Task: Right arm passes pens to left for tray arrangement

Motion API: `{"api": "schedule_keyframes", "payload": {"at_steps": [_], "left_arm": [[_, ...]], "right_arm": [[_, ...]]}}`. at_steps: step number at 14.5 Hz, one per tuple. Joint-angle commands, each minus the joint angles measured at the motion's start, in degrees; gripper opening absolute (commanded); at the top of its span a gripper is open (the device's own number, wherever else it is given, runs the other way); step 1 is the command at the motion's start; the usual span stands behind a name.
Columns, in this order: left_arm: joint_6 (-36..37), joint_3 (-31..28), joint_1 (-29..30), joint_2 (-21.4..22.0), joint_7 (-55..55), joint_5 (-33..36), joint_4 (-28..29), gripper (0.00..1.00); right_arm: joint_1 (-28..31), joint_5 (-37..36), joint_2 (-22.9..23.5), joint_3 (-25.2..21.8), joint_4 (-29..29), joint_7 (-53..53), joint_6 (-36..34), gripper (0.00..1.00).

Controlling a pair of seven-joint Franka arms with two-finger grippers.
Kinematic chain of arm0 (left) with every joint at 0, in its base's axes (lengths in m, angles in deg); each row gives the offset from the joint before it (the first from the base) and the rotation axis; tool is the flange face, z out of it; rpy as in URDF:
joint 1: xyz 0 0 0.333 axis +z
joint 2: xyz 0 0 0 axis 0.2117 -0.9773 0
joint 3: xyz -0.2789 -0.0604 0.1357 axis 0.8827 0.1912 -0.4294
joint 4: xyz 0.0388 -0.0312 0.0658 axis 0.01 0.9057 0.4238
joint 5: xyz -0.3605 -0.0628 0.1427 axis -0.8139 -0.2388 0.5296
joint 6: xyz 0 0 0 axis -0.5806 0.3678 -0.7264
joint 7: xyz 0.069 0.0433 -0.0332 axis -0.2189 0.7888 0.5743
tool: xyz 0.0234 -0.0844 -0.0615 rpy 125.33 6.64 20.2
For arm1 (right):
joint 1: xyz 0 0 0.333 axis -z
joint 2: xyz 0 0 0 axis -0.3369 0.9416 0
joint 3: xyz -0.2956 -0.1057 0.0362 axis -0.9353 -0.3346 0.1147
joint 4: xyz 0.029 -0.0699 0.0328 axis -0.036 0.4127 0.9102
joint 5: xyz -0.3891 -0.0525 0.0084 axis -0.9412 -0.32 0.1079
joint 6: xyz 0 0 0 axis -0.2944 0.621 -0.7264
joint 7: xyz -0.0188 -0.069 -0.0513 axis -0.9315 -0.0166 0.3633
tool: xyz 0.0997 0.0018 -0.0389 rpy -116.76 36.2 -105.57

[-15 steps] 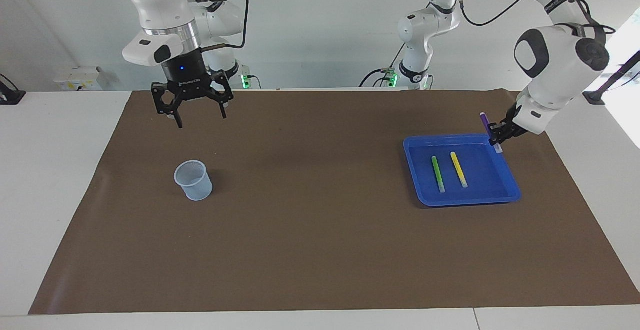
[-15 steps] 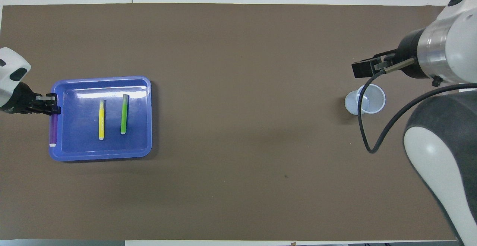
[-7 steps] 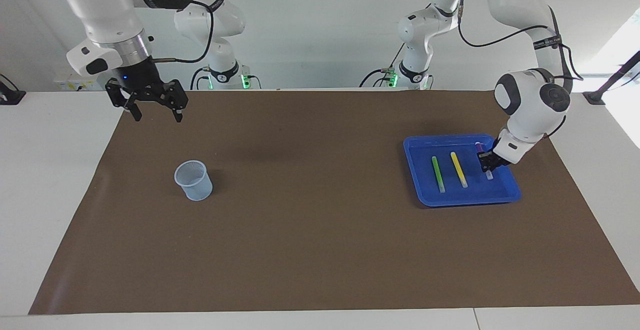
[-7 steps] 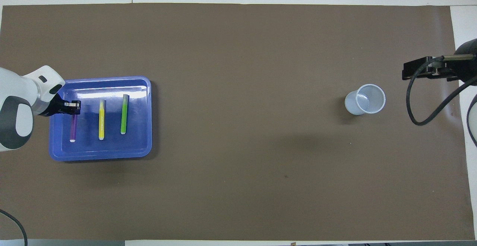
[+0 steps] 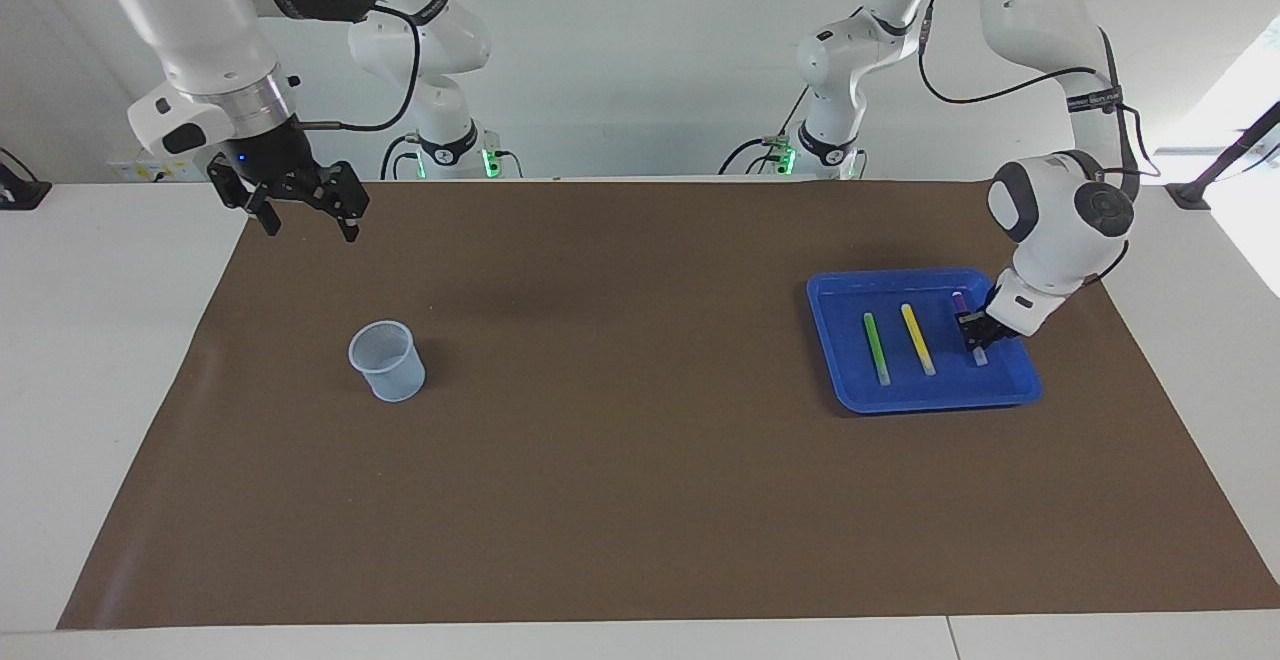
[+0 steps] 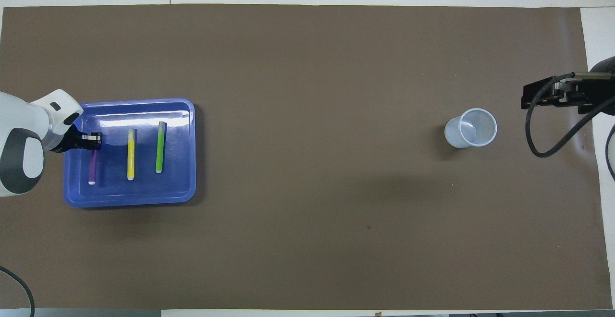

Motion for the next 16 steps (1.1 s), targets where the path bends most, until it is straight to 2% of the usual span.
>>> {"api": "schedule_keyframes", "payload": {"at_steps": [1, 12, 16], "left_arm": [[-1.2, 0.5, 0.6, 0.4, 1.1, 1.2, 1.2, 1.00], [-0.3, 0.6, -0.2, 0.6, 1.7, 1.0, -0.3, 1.00], [9.7, 1.0, -2.7, 1.6, 1.8, 0.7, -6.0, 1.00]], "right_arm": [[1.2, -0.8, 0.9, 1.2, -0.3, -1.9, -0.8, 1.00], [1.0, 0.1, -2.0, 1.1, 1.8, -2.1, -3.5, 1.00], [1.2, 3.5, -1.8, 0.6, 1.0, -1.6, -4.3, 1.00]]}}
